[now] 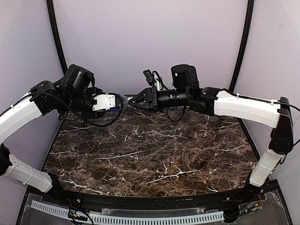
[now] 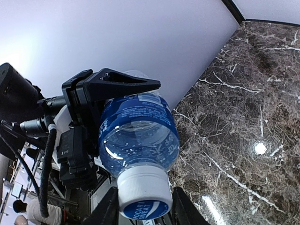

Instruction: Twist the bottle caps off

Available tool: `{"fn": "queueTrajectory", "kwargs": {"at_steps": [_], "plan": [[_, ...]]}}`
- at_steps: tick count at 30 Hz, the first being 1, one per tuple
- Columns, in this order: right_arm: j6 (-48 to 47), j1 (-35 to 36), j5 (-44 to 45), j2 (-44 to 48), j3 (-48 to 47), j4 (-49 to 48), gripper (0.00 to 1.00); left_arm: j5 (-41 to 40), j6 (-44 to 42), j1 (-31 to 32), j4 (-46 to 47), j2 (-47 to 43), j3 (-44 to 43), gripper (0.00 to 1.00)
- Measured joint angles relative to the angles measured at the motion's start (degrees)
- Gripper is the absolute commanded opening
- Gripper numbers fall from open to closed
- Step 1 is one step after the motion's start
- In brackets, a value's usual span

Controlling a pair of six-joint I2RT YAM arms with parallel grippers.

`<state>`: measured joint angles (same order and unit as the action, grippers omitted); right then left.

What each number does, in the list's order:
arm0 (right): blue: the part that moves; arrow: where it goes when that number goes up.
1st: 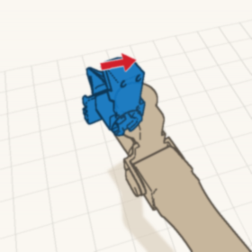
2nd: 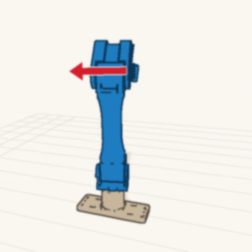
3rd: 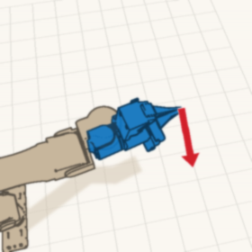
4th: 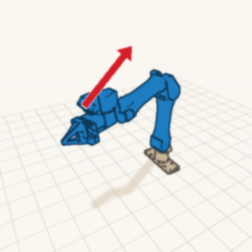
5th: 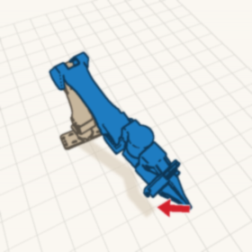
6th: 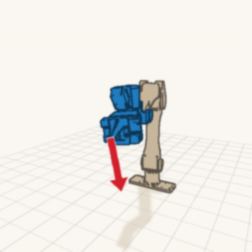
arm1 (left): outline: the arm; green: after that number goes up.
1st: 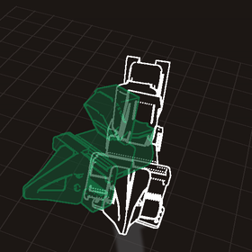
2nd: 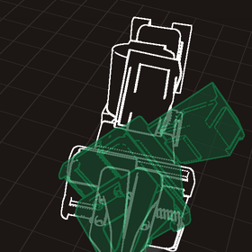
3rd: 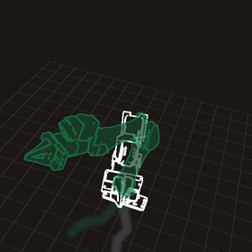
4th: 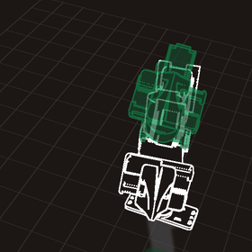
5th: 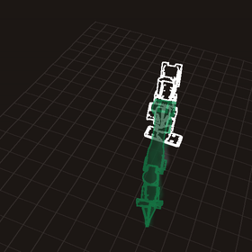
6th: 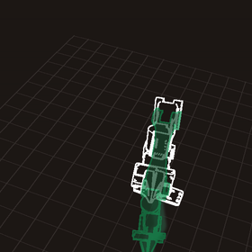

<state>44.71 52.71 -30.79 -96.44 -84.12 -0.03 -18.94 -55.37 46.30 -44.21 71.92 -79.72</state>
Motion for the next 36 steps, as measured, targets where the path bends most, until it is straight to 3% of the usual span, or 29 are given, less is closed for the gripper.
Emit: {"fn": "queueTrajectory", "kwargs": {"at_steps": [4, 6, 15, 22, 31, 36], "plan": [[0.07, 0.00, -0.55, -0.09, -0.02, -0.50, 0.17, -0.04, -0.11, 0.00, 0.00, -0.07, 0.28, 0.51], [-0.26, 0.00, -0.66, -0.09, -0.02, -0.70, 0.00, 0.04, -0.15, 0.00, 0.02, -0.13, 0.28, 0.51], [-6.27, 0.52, -0.46, -0.09, -0.04, -0.55, 0.00, 1.51, -1.22, 0.15, -1.14, -0.55, 0.20, 0.50], [-26.86, 6.21, 6.10, 3.32, 3.43, -0.90, 0.00, 8.13, -2.08, -0.17, -12.50, -0.55, -5.03, 0.49], [-62.31, 15.06, 13.18, 7.96, 10.10, -2.95, 0.00, 21.42, -4.31, -0.04, -24.28, -0.74, -8.44, 0.49], [-72.50, 17.44, 17.70, 7.96, 10.47, -3.43, 0.00, 24.90, -4.26, 0.50, -25.88, -0.68, -8.48, 0.49]]}}
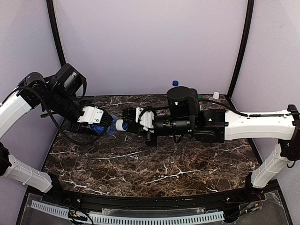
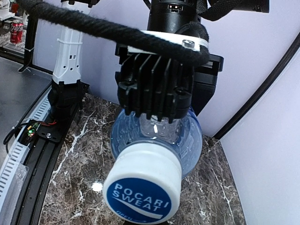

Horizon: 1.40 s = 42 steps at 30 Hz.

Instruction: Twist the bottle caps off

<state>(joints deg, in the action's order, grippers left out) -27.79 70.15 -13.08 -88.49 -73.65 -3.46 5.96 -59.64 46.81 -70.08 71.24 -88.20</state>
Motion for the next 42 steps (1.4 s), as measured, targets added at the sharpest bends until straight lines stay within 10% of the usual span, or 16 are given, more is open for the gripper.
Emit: {"fn": "queueTrajectory", "kwargs": {"at_steps": [3, 8, 11, 27, 42], "plan": [[-2.01, 0.11, 2.34, 0.70, 1.75, -2.34, 0.07, 0.52, 0.57, 0.04, 0.09, 0.09, 0.00, 0.49], [0.66, 0.24, 8.74, 2.62, 2.84, -3.10, 0.60, -2.97, 2.93, 0.31, 3.39, 0.22, 0.07, 0.50], [7.13, -0.42, 10.82, 3.34, 2.62, -2.64, 0.75, -9.07, 3.96, 0.42, 9.55, -0.13, 1.09, 0.51], [60.72, -9.84, 3.87, -0.33, -3.72, -5.25, 0.78, -35.39, -26.93, 1.64, 74.14, -9.84, 33.14, 0.51], [69.55, -11.85, -1.05, -1.33, -2.78, -12.68, 0.49, -36.72, -33.77, 1.75, 84.17, -11.37, 35.21, 0.50]]}}
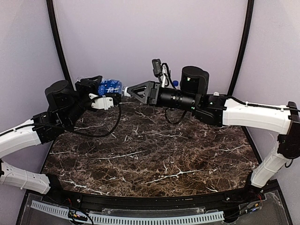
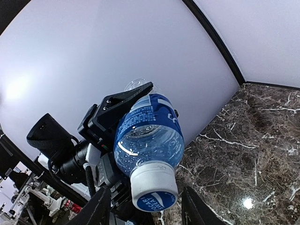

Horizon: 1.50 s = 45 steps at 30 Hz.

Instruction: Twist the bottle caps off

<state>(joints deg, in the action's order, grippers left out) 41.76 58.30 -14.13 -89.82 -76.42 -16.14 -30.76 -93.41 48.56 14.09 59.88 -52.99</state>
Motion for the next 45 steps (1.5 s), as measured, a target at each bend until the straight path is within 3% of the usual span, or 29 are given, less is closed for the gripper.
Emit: {"fn": "queueTrajectory", "kwargs": {"at_steps": [5, 12, 18, 19, 20, 28, 32, 38, 45], "plan": [[0.90, -0.07, -0.11, -0.98, 0.00, -0.61, 0.50, -0.42, -0.04, 0.00, -0.07, 0.17, -0.11, 0.50], [1.51, -0.09, -0.33, -2.10, 0.00, -1.31, 0.41, -0.44, -0.02, 0.24, -0.68, 0.17, -0.11, 0.50], [2.03, -0.15, -1.07, -2.45, 0.00, -2.86, 0.15, -0.42, 0.02, 0.26, -0.92, 0.15, -0.11, 0.49], [2.19, -0.17, -1.27, -2.51, 0.00, -3.13, 0.03, -0.39, 0.17, 0.26, -0.92, 0.15, -0.11, 0.49], [1.86, -0.26, -1.42, -2.56, 0.00, -3.26, 0.00, -0.39, 0.20, 0.26, -0.94, 0.15, -0.11, 0.47], [-1.11, -0.42, -2.93, -2.97, -0.09, -2.73, 0.00, 0.48, 1.27, 0.28, -3.69, -0.79, -0.11, 0.46], [-9.88, 1.29, -1.40, -2.86, -0.81, 0.15, 0.00, 2.12, 4.15, 0.35, -10.45, -2.89, -0.85, 0.47], [-33.27, 5.84, 4.57, -2.43, -2.38, 6.73, 0.00, 5.22, 9.81, 0.35, -25.42, -4.90, -4.39, 0.47], [-56.72, 11.30, 16.06, -1.64, -4.79, 12.33, 0.00, 8.31, 14.19, 0.37, -34.14, -5.22, -7.87, 0.47]]}}
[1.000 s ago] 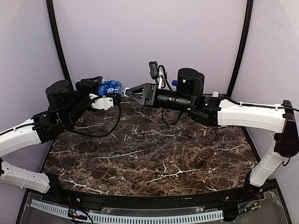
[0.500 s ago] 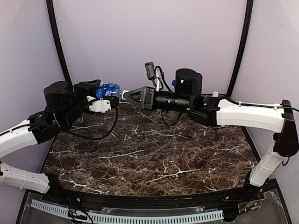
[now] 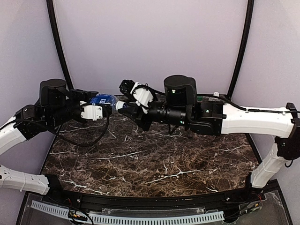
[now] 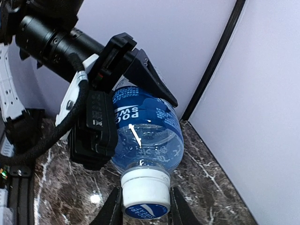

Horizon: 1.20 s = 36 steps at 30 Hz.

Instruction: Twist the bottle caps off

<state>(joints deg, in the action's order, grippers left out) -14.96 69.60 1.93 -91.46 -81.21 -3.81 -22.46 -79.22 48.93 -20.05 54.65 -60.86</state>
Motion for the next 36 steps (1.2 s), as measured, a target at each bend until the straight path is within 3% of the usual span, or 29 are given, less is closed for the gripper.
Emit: {"fn": "queueTrajectory", "kwargs": {"at_steps": [8, 13, 25, 33, 34, 36], "plan": [[-29.14, 7.17, 15.80, -0.09, 0.13, 0.31, 0.00, 3.61, 2.32, 0.11, -5.31, -0.13, -1.40, 0.47], [-49.90, 10.82, 23.43, -0.66, 4.15, -6.78, 0.00, 5.77, 3.96, 0.15, -10.45, -0.07, -2.95, 0.47], [-83.65, 12.24, 24.02, -0.46, 13.94, -21.90, 0.00, 9.31, 6.95, 0.26, -17.00, 1.22, -3.89, 0.47], [-95.23, 12.41, 25.49, -2.08, 15.45, -28.13, 0.00, 8.52, 7.56, 0.26, -18.01, 1.31, -4.17, 0.47], [-96.15, 12.44, 25.73, -2.36, 15.65, -29.33, 0.11, 8.39, 7.58, 0.26, -18.14, 1.36, -4.37, 0.47], [-96.94, 12.44, 26.45, -3.17, 15.69, -31.41, 0.47, 7.82, 7.65, 0.24, -18.18, 1.38, -4.52, 0.47]]}}
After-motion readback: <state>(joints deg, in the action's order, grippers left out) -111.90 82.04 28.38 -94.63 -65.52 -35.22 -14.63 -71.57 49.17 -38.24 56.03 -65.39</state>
